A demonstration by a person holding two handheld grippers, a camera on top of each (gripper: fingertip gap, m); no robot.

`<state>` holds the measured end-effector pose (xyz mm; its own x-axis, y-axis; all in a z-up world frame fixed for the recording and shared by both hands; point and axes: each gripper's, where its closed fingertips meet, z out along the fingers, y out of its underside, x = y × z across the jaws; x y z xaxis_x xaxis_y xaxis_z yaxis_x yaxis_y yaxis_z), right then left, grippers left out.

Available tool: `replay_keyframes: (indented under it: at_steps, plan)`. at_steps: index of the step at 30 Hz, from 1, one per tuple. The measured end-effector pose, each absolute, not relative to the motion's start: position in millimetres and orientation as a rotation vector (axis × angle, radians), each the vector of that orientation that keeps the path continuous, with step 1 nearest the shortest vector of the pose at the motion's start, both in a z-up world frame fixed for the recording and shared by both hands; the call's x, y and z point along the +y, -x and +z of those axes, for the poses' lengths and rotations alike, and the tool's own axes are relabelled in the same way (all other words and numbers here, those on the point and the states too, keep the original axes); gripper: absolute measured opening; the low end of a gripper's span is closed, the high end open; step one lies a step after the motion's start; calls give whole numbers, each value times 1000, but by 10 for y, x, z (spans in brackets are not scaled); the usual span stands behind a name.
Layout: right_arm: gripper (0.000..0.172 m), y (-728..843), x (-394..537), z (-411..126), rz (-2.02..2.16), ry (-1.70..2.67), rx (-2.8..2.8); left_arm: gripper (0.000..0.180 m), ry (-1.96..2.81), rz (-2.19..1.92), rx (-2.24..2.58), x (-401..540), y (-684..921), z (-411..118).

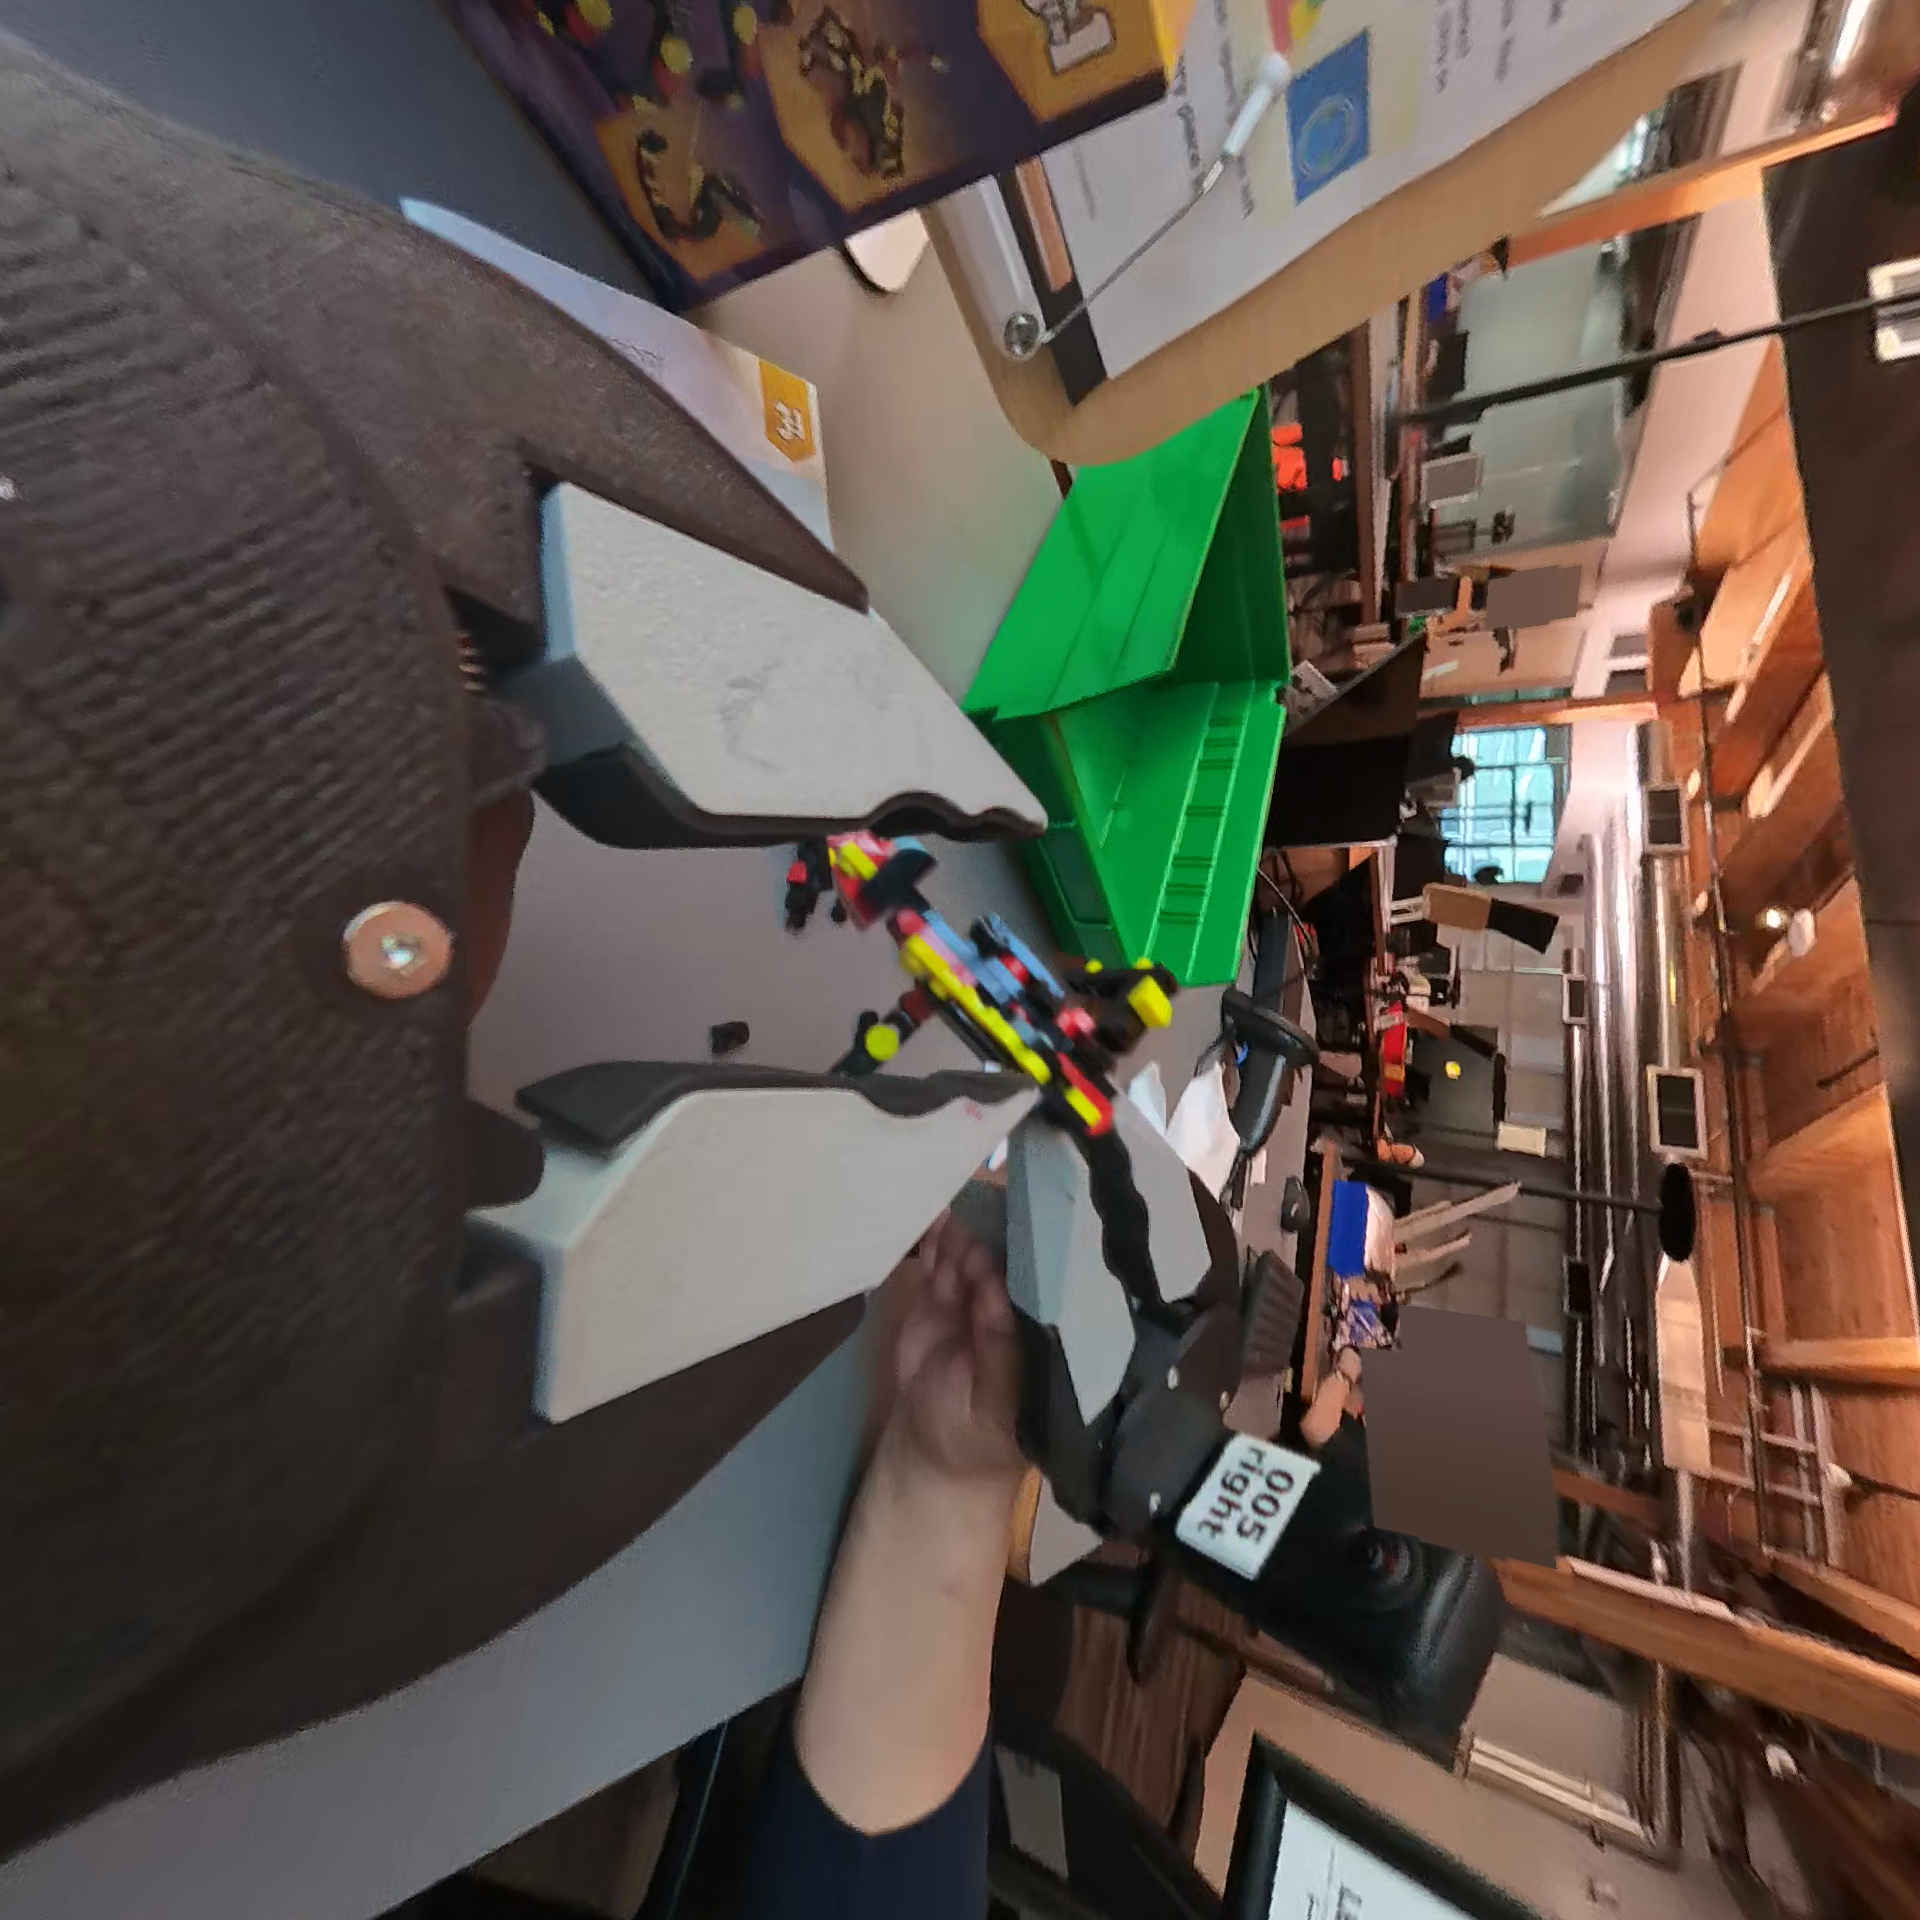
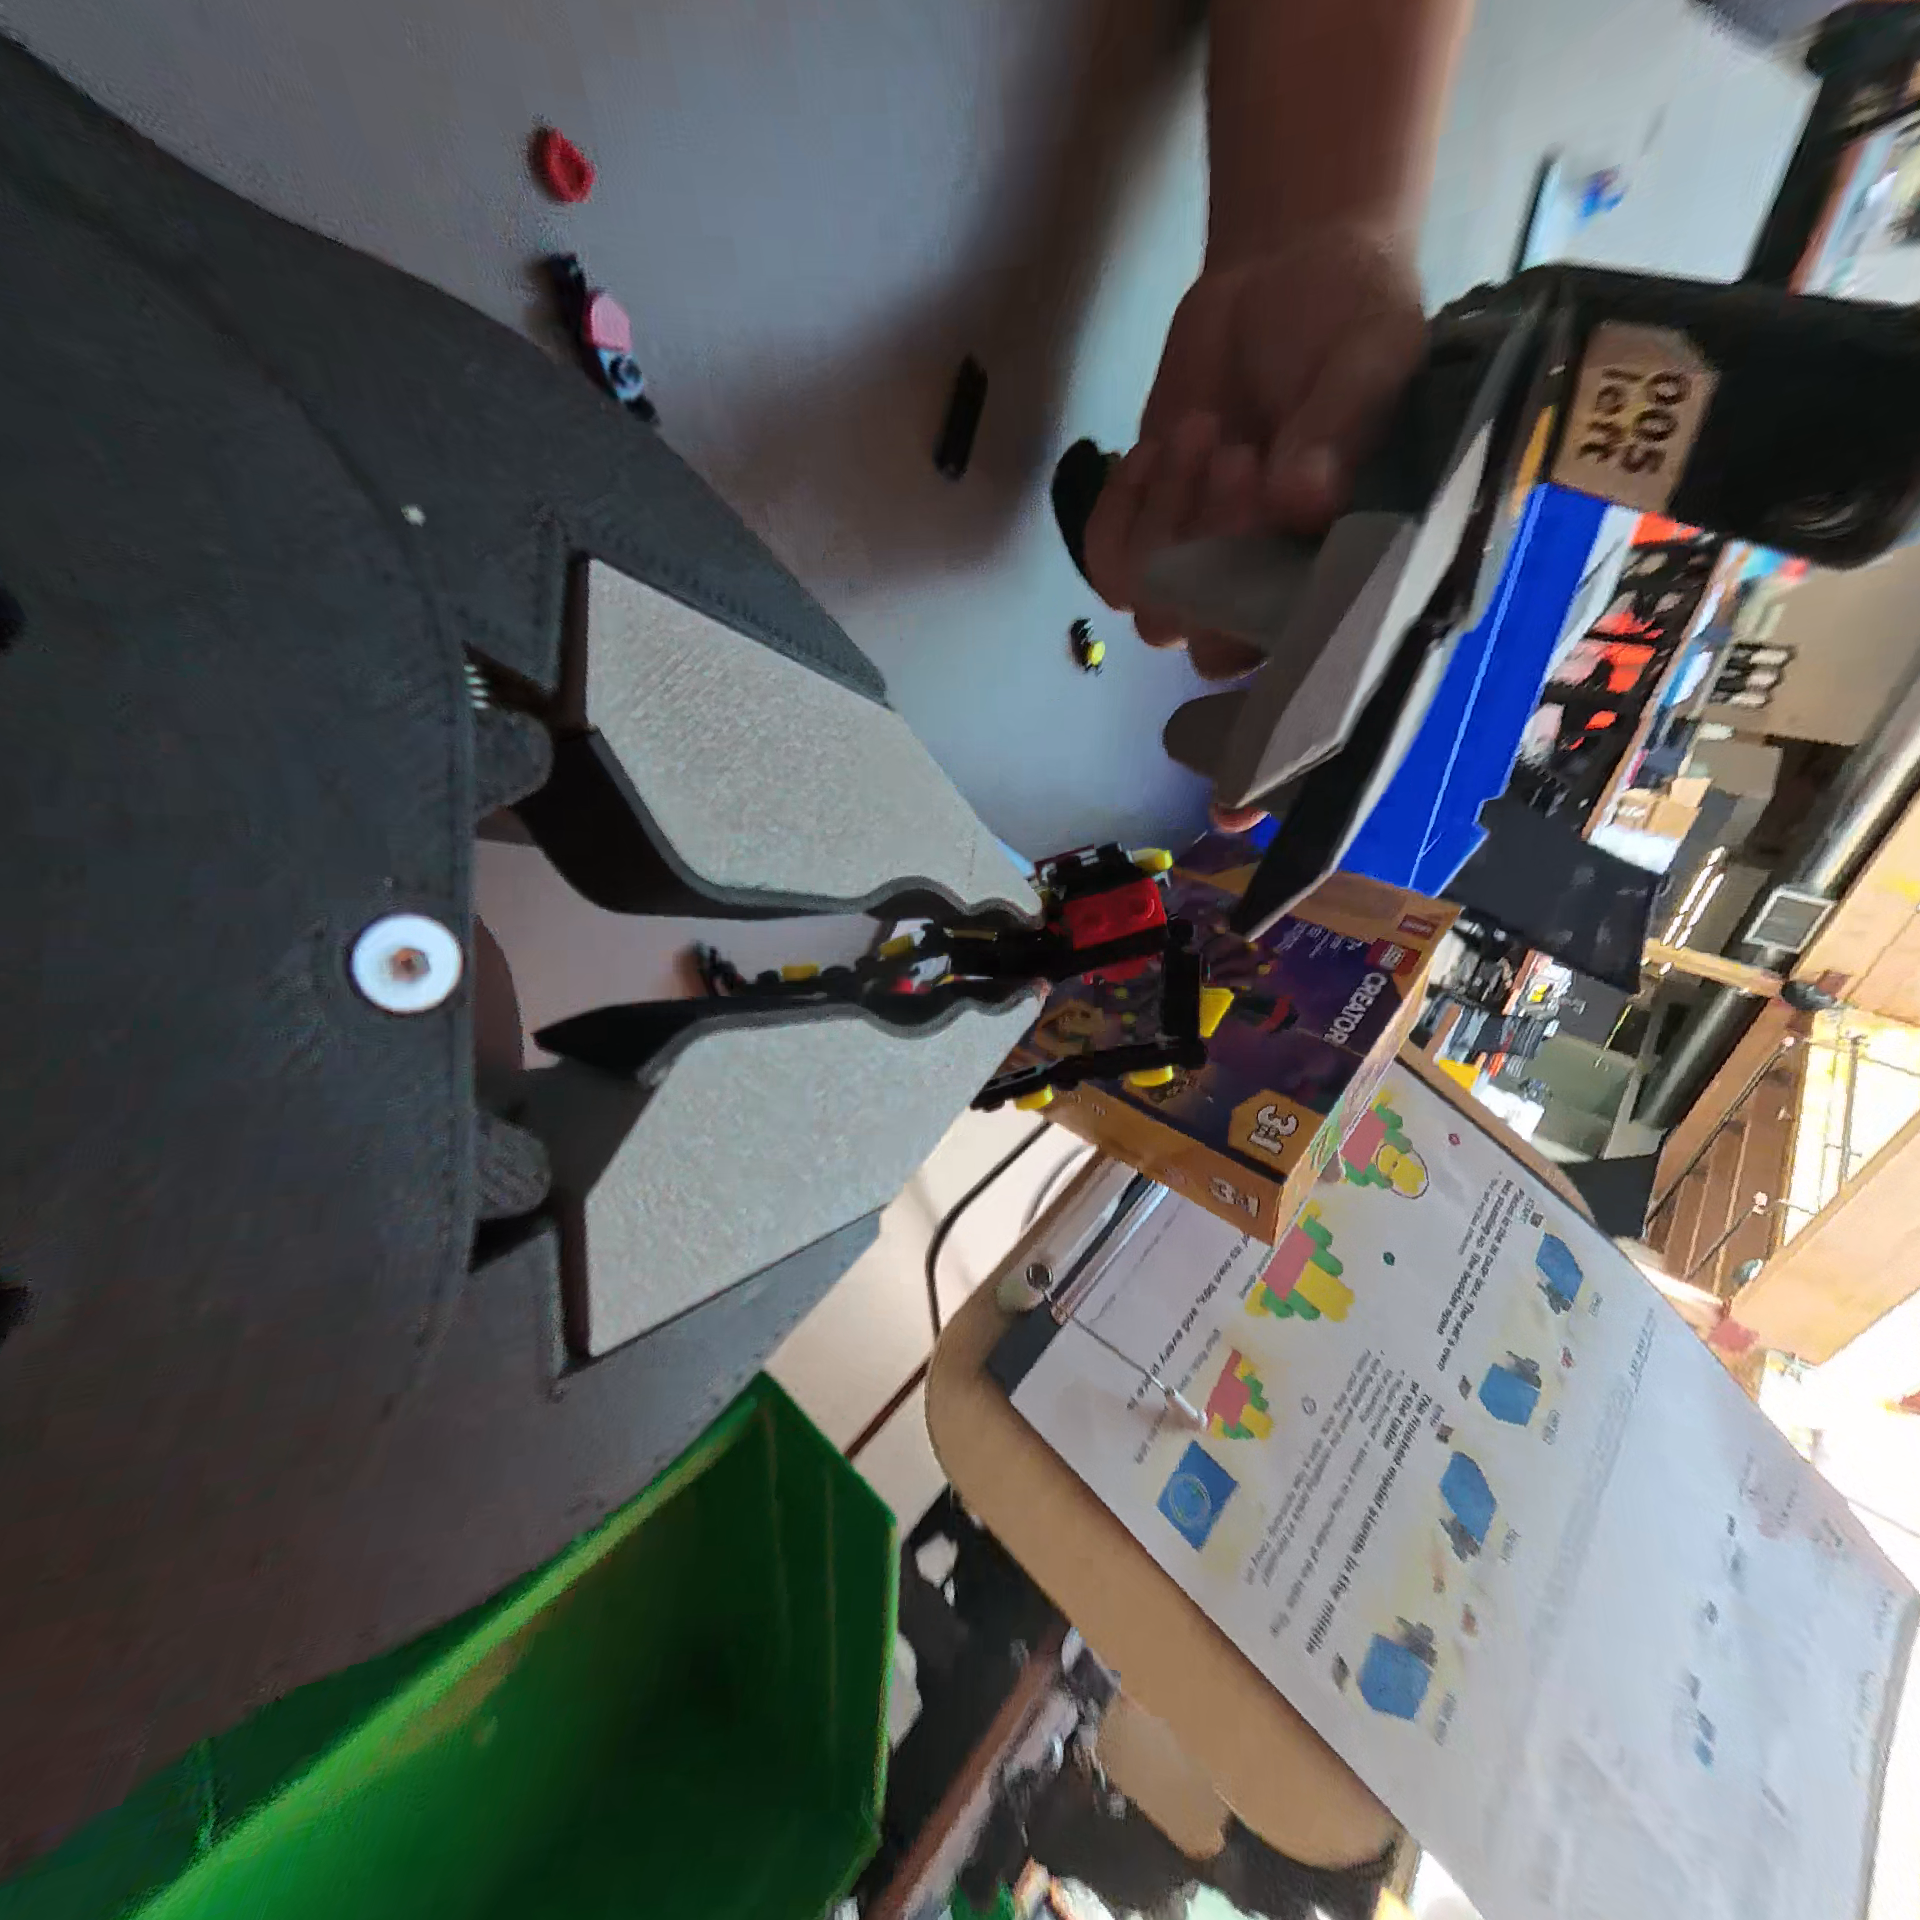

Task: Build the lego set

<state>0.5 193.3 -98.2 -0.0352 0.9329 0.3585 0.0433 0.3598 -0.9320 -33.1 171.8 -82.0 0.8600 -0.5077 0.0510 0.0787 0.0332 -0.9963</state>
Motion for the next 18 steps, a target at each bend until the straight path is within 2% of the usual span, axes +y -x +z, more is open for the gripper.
replay_keyframes:
  at_steps: [3, 5, 7, 9, 11, 18]
  plan:
    - [5, 22, 1844, -1020, 812, 871, -1460, 33, 1503, -516, 455, 1656, 171, -885]
    - [5, 46, 1740, -1058, 822, 843, -1500, 38, 1544, -463, 517, 1672, 97, -1005]
    - [5, 56, 1678, -1067, 847, 828, -1513, 36, 1562, -418, 576, 1668, 25, -1093]
    - [5, 53, 1662, -1053, 868, 831, -1508, 43, 1561, -376, 627, 1653, -27, -1124]
    - [4, 40, 1642, -1026, 898, 826, -1505, 30, 1553, -268, 670, 1666, 3, -1151]
    - [6, 23, 1701, -963, 774, 773, -1455, 26, 1479, 77, 743, 1715, 19, -1096]
